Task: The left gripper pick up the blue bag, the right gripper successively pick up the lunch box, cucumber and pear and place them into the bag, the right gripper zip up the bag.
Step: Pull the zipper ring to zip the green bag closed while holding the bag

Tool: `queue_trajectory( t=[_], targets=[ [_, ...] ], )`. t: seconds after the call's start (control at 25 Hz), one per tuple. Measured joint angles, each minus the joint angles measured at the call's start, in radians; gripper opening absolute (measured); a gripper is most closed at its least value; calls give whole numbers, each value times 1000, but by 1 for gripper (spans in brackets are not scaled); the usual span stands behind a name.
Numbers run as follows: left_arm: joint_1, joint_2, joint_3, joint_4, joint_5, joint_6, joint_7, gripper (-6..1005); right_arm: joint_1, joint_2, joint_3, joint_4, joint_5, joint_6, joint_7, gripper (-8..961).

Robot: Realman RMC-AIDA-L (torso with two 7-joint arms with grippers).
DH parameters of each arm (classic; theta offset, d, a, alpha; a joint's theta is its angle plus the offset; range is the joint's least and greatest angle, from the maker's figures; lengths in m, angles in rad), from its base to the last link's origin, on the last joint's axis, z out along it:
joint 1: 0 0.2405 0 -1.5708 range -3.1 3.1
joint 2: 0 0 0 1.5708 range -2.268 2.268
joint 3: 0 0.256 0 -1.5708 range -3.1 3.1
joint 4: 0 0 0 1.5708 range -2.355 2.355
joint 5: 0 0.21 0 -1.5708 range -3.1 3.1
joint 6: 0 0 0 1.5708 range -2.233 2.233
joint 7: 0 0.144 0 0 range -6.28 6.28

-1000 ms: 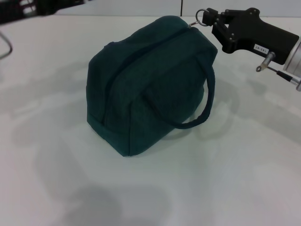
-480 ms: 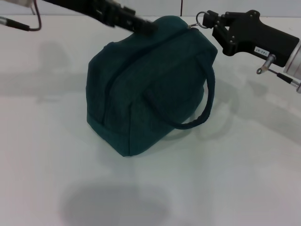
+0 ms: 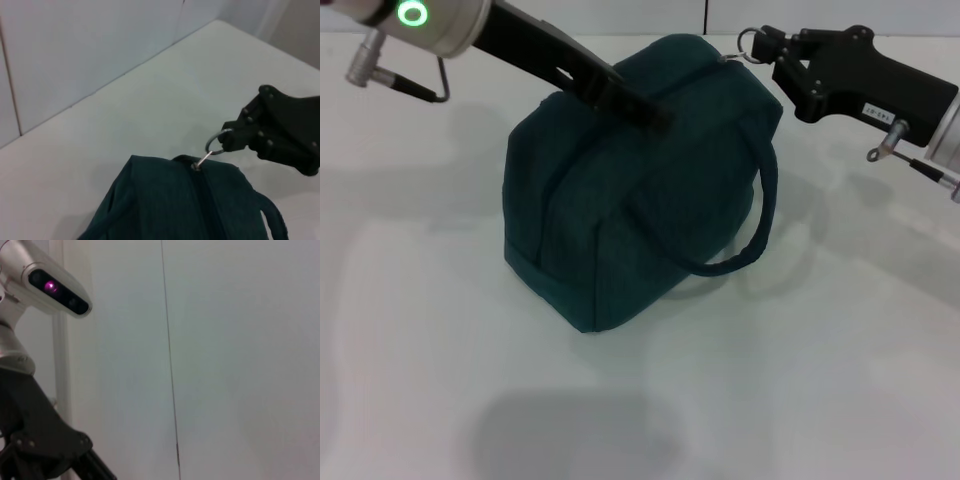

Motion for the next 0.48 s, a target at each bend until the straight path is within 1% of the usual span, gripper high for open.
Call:
queue_trajectory(
  t=[0.12,0.32,0.4,0.48],
  targets=[
    [7,-5,5,10,0,-2,4,840,0,1,1,0,1,-4,0,105],
    [18,-7,14,14,-2,-12,17,822,-2,2,1,3,-3,-18,0,107],
    [24,-7,33,16,-1,-19,27,815,-2,2,1,4,-3,-18,1,108],
    [36,-7,78,25,10,-41,40,808,-2,2,1,5,-2,-18,1,109]
  ],
)
